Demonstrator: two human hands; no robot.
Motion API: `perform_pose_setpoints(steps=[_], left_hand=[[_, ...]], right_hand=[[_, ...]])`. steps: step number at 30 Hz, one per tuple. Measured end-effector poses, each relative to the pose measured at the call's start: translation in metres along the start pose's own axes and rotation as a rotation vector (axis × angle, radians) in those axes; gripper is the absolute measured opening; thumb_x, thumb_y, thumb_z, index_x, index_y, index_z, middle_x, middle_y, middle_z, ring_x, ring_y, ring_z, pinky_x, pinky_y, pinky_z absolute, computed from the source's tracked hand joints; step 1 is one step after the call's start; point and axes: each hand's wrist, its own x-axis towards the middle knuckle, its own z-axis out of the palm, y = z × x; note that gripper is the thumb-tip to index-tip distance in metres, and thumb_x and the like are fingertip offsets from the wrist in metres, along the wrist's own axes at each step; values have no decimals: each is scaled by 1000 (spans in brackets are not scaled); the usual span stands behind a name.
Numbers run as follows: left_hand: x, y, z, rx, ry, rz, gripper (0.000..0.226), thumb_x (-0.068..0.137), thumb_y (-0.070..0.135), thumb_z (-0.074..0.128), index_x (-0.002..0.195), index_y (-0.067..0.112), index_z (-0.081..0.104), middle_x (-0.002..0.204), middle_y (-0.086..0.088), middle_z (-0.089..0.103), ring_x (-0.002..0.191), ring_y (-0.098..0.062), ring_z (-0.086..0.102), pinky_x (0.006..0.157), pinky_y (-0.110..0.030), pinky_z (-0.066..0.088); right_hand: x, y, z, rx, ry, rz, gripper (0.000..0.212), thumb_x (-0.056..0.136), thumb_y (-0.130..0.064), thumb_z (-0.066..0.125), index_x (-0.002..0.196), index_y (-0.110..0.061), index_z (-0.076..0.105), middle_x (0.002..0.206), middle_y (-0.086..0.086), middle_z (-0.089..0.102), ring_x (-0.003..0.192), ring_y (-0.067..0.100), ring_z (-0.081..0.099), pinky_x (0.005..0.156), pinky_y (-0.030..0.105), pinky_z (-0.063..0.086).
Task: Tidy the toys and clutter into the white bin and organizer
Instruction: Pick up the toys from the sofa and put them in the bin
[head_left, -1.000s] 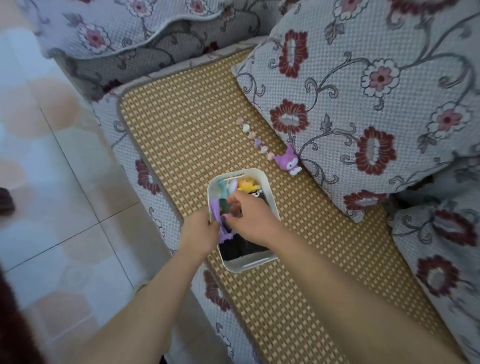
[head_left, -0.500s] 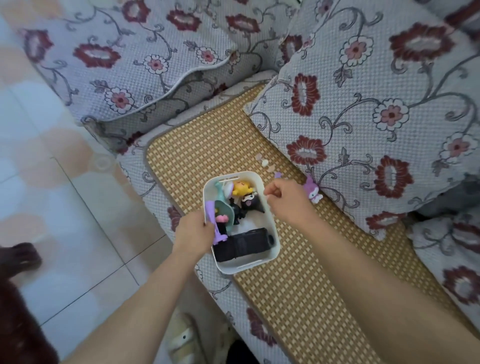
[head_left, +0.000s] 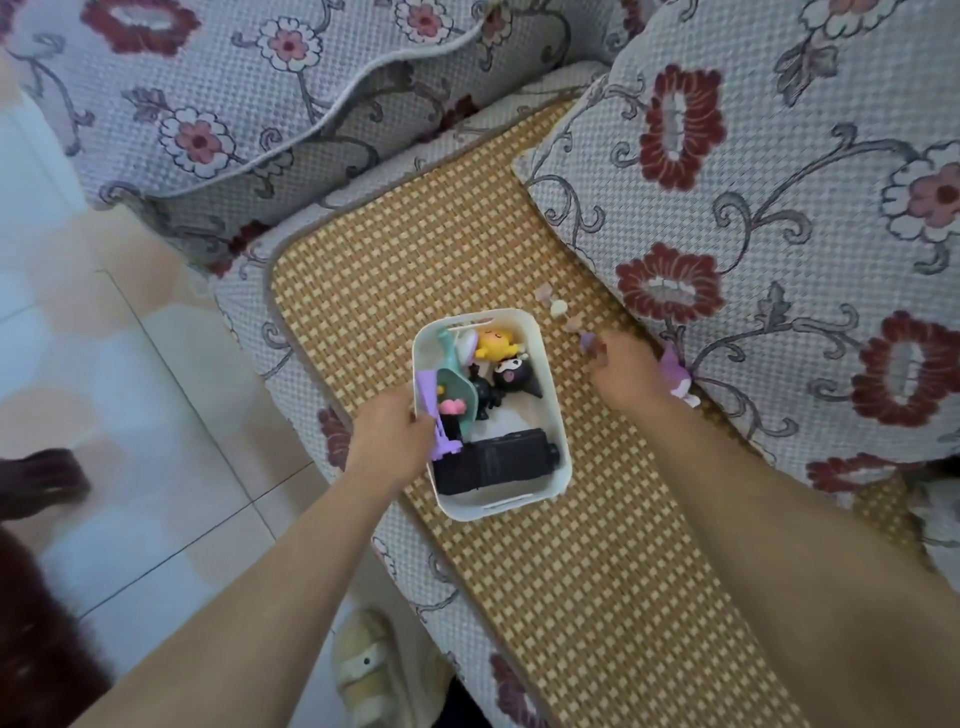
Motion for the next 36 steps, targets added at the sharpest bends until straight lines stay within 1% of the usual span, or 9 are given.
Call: perform_pose_setpoints(steps=[5,10,15,18,22,24,27,31,36], left_hand=[[12,-4,11,-22,15,-47,31,86,5,47,61,22,49,53,2,47,47,-15,43,44,-25,29],[13,1,15,-29,20,-63,34,88,3,46,60,23,47,53,2,46,47,-17,42,44,-25,28],[13,12,20,-2,31,-45,18,90,6,46,76,11,57,54,3,46,46,-12,42,43,-23,28],[10,21,22,-1,28,-53,16,91,9,47,80,10,58,57,2,49,49,-13,45,44,-25,31],[3,37,24,-36,19,-58,29,90,4,47,64,15,52,56,-1,48,47,-16,44,44,-25,33],[0,43,24,-43,6,-50,35,90,3,47,59,19,44,54,0,46,45,-14,42,42,-24,32],[-3,48,24,-43,-7,-31,30,88,4,47,60,12,48,54,-2,47,47,-20,45,42,-25,32],[-8,54,25,2,-14,11,20,87,4,47,68,4,54,61,-8,52,56,-25,47,45,-26,30],[-12,54,27,16,-14,57,17,88,8,47,79,0,59,75,-15,64,67,-31,57,58,-33,42]], right_hand=[[30,5,25,-168,71,-16,35,86,-13,62,117,-9,48,125,19,48,115,37,48,92,45,46],[40,9,23,-155,50,-22,29,89,-5,53,116,-7,45,114,18,59,103,37,59,83,41,47],[30,7,1,42,62,-68,3,90,-9,52,91,-11,51,95,13,63,87,32,62,65,32,42],[6,-6,-29,255,90,-88,4,91,-12,58,94,-10,57,84,0,58,77,19,58,63,29,43],[-45,-29,-60,405,-43,-214,15,85,-6,62,95,-16,59,78,-9,57,70,7,54,66,28,48],[-67,-37,-61,397,-150,-263,16,83,-5,63,90,-18,59,74,-6,57,65,5,52,62,25,46],[-84,-46,-51,380,-279,-253,11,85,-7,63,88,-17,59,70,-3,57,58,6,50,54,21,43],[-85,-55,-40,304,-315,-268,11,85,-8,63,96,-12,62,74,-3,58,70,15,57,61,30,49],[-81,-58,-32,171,-300,-284,20,86,-19,65,105,-12,67,95,8,68,88,25,63,81,41,53]])
